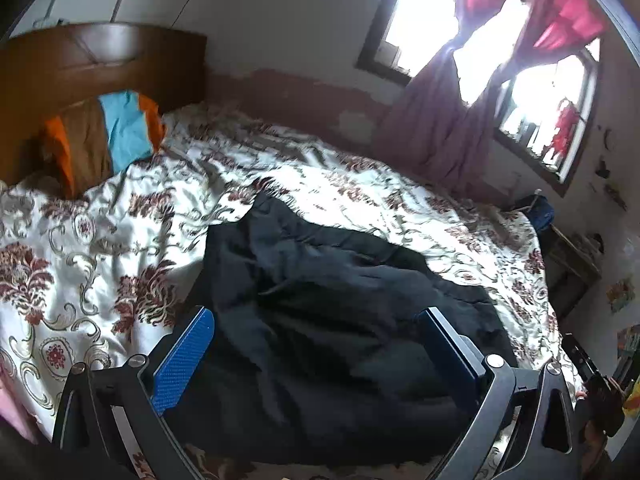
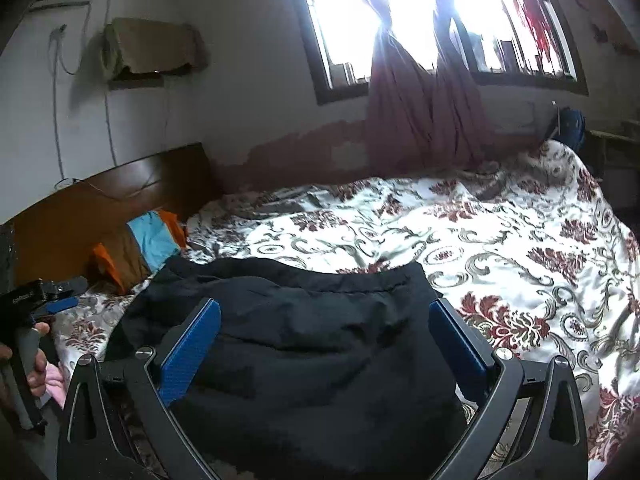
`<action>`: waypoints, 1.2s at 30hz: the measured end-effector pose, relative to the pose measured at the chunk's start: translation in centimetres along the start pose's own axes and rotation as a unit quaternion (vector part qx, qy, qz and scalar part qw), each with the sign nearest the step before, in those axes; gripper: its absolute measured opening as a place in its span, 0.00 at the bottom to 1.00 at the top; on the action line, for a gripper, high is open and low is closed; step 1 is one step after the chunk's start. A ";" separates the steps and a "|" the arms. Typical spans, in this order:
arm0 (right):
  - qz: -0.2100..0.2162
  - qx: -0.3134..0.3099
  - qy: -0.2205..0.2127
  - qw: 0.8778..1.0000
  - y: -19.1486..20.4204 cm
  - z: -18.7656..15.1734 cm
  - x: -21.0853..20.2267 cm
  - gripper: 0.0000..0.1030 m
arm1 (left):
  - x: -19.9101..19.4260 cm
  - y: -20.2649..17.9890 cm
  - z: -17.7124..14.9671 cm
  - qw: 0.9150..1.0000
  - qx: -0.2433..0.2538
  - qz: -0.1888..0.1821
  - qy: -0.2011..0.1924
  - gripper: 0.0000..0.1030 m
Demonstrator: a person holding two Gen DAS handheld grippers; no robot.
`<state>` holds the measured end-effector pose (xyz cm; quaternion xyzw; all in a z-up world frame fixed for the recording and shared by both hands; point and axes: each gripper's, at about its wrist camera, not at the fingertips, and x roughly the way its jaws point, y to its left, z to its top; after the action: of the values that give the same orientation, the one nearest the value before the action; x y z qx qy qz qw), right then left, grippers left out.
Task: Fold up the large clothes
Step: 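Lay the flap onto the jacket bundle and open both tools, then pull both open tools back from the folded black jacket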
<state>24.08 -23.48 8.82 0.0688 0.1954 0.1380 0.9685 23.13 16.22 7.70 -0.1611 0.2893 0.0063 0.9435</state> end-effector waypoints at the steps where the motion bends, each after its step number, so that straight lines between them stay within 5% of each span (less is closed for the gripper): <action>1: 0.006 -0.003 -0.002 1.000 0.4 0.0 -0.5 0.99 | -0.6 -0.7 -0.1 1.000 0.009 0.002 -0.004 1.00; 24: 0.041 -0.039 -0.051 0.997 5.2 -2.9 -10.3 0.99 | -10.6 -7.0 -6.5 0.990 0.108 0.019 -0.084 1.00; 36: 0.010 -0.070 -0.057 0.996 5.9 -6.6 -13.6 0.99 | -12.8 -8.1 -11.2 0.984 0.144 0.041 -0.101 1.00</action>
<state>8.03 -21.29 8.78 0.0107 0.1293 0.1569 0.9791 7.22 6.18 8.40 -0.0101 0.1970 0.0193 0.9802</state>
